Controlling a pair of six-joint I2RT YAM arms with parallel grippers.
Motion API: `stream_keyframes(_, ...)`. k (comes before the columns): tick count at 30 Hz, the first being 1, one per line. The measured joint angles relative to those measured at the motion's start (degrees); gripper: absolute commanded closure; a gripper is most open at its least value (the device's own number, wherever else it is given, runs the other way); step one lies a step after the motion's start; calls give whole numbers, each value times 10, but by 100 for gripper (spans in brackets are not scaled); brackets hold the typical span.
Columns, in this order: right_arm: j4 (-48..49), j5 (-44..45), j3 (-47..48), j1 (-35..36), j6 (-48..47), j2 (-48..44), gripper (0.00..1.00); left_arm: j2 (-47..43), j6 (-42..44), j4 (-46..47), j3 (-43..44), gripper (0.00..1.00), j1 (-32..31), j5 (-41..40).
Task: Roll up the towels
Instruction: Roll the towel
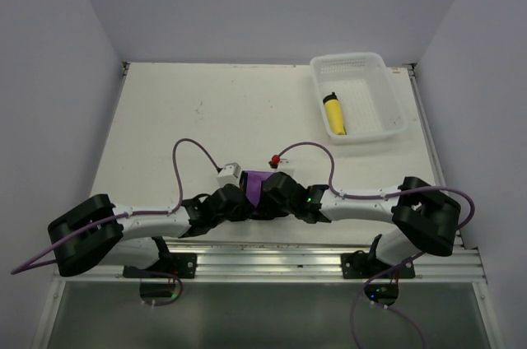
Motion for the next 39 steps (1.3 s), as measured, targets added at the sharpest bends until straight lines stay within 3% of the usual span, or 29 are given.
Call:
stream_keyframes(29, 4, 20, -2, -1, 93, 7, 48, -89, -4, -8, -31, 100, 1, -6)
stream_keyframes(34, 6, 20, -2, -2, 101, 10, 47, -160, -26, -23, -72, 100, 1, -7)
stream_keyframes(39, 7, 19, -2, -4, 114, 10, 45, -310, -45, -70, -111, 100, 4, -31)
